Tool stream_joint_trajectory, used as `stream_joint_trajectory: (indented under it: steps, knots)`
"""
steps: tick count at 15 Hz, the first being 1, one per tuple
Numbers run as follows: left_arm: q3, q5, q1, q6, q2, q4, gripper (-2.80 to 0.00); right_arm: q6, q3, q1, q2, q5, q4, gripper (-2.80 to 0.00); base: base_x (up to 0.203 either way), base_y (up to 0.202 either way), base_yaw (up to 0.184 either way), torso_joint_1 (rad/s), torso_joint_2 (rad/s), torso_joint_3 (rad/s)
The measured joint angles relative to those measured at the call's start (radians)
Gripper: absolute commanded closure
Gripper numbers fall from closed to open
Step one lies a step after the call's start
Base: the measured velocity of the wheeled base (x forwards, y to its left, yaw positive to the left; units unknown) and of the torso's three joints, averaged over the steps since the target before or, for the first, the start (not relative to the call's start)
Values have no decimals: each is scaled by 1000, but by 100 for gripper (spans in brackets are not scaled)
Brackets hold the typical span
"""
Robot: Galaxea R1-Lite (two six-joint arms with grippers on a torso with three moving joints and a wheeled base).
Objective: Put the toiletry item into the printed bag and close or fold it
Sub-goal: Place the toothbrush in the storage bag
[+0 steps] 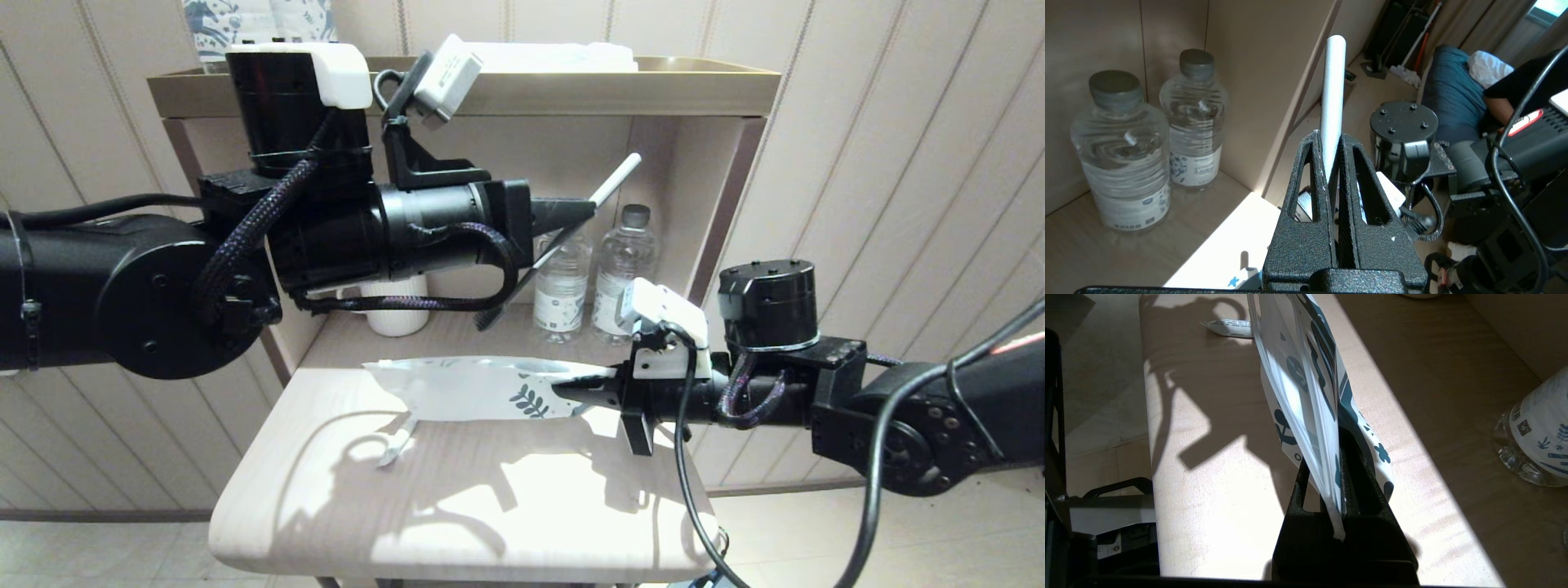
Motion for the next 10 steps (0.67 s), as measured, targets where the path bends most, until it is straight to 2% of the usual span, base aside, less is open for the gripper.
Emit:
stream_joint_trajectory:
  steps: [2, 5, 6, 7, 10]
  knots:
    - [-43, 1, 1, 5, 7, 58, 0, -11, 29, 8, -8, -51, -87, 0, 0, 0, 0, 0, 0, 0]
    - [-125, 0, 1, 24, 19, 172, 0, -42, 74, 55, 10, -215, -278, 0, 0, 0, 0, 0, 0, 0]
    - [-142, 0, 1, 33, 21, 196, 0, -46, 83, 66, 13, -238, -302, 0, 0, 0, 0, 0, 0, 0]
    - [-150, -2, 1, 54, 23, 216, 0, -46, 87, 71, 13, -243, -305, 0, 0, 0, 0, 0, 0, 0]
    - [-159, -8, 1, 184, 25, 343, 0, -50, 94, 76, 5, -244, -303, 0, 0, 0, 0, 0, 0, 0]
